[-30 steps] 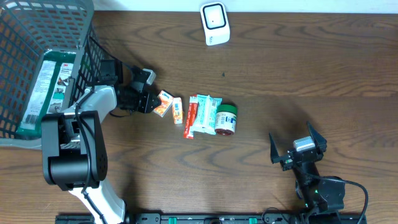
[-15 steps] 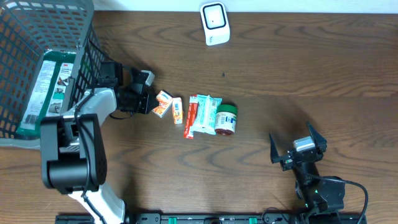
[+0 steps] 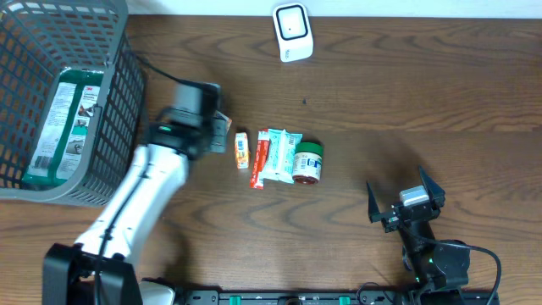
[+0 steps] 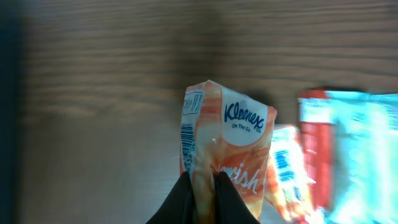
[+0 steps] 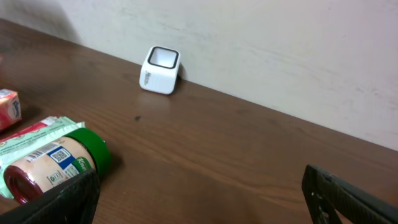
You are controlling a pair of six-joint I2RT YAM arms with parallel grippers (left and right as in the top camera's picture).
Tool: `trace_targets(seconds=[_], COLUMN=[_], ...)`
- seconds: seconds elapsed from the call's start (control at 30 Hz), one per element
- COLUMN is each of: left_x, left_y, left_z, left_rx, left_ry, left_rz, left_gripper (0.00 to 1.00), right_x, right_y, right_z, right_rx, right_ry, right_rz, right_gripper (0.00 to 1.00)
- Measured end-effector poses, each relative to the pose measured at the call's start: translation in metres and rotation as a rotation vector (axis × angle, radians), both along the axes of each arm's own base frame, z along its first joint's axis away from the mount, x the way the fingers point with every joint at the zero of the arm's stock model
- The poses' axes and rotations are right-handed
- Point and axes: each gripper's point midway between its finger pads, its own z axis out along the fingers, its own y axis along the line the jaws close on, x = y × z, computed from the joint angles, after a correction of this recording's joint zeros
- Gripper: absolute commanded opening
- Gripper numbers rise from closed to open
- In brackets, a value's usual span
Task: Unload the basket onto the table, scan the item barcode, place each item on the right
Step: 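Nudge the Kleenex packs into line beside the red stick with the left gripper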
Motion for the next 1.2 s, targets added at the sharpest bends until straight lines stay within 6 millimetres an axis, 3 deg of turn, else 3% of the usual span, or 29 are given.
trace_targets(seconds=[0.17,0.33,0.47,0.77,0.97,1.2], left_x=[-0.007,-0.004,-0.001,0.002,0.006,0.003], left_y=[0.009,0.027,0.029,0.025,0.02,0.0], left_z=[-0.001,0.003,-0.01,-0.057,-0.061,-0.073], left_rx=[0.175,0.186,0.188,0.279,0.303,0.237], left_ry=[-0.094,-0.162,-0.161,-0.086,-0.073,0.001], left_rz=[0.206,0.393,0.448,0.394,0.32,0.197], left_gripper=[0.07,0.07,0.07,0.07,0.07,0.07], right_x=[0.0,0.0,0.0,0.0,0.0,0.0], right_y=[0.0,0.0,0.0,0.0,0.0,0.0], right_z=[0.0,0.0,0.0,0.0,0.0,0.0], right_rx=[0.0,0.0,0.0,0.0,0.0,0.0], right_ry=[0.0,0.0,0.0,0.0,0.0,0.0], right_rz=[0.0,0.0,0.0,0.0,0.0,0.0], right_gripper=[0.99,0.99,0.99,0.99,0.99,0.99])
